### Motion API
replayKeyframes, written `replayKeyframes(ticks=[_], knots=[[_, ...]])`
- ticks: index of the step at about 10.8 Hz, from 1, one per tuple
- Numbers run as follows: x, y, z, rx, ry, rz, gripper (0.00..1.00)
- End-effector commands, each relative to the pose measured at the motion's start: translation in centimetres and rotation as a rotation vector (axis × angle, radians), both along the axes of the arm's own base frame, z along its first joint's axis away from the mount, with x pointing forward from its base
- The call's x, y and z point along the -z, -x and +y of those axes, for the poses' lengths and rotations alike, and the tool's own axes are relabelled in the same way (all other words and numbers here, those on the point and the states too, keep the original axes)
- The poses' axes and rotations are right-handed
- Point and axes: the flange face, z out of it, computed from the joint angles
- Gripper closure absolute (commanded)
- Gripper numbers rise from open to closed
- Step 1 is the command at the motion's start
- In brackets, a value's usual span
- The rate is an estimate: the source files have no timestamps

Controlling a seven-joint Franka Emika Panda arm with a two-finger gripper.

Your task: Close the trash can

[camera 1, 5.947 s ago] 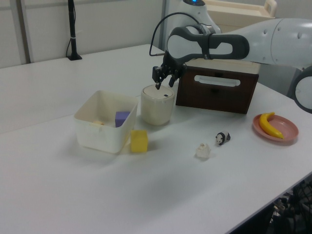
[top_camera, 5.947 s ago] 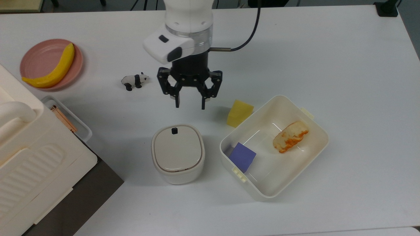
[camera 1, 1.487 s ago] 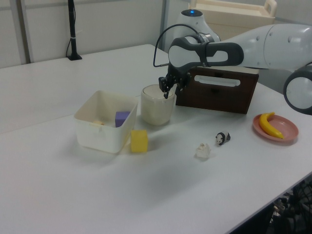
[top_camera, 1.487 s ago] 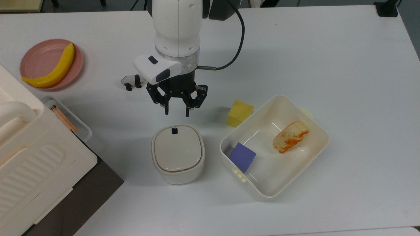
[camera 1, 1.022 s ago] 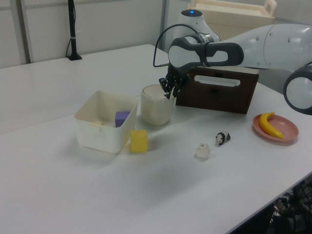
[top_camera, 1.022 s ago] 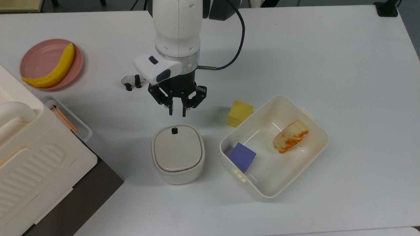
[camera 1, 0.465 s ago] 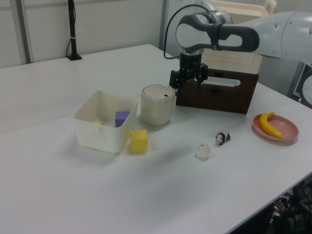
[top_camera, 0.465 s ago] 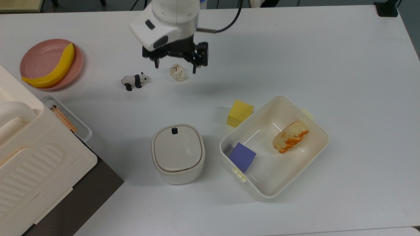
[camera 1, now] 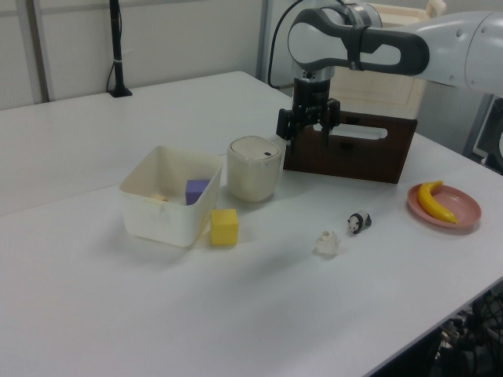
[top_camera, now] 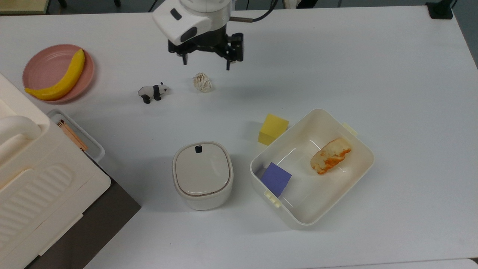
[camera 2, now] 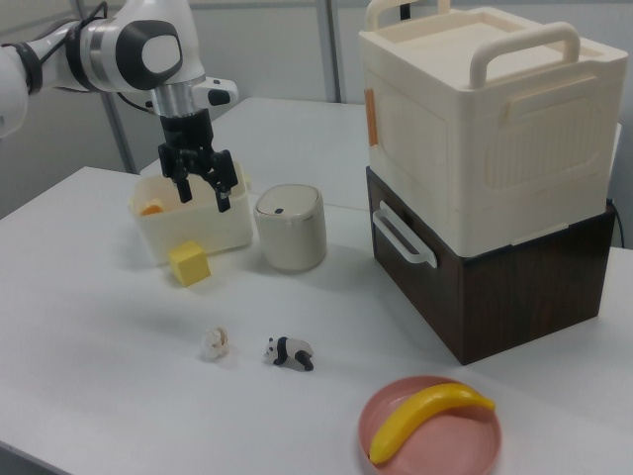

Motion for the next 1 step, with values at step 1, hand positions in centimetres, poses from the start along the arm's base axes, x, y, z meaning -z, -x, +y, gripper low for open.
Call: replayKeyframes(ticks=[1], knots=[[-1.68,1.61,1.42,-0.004,-0.051,-0.001,0.0]])
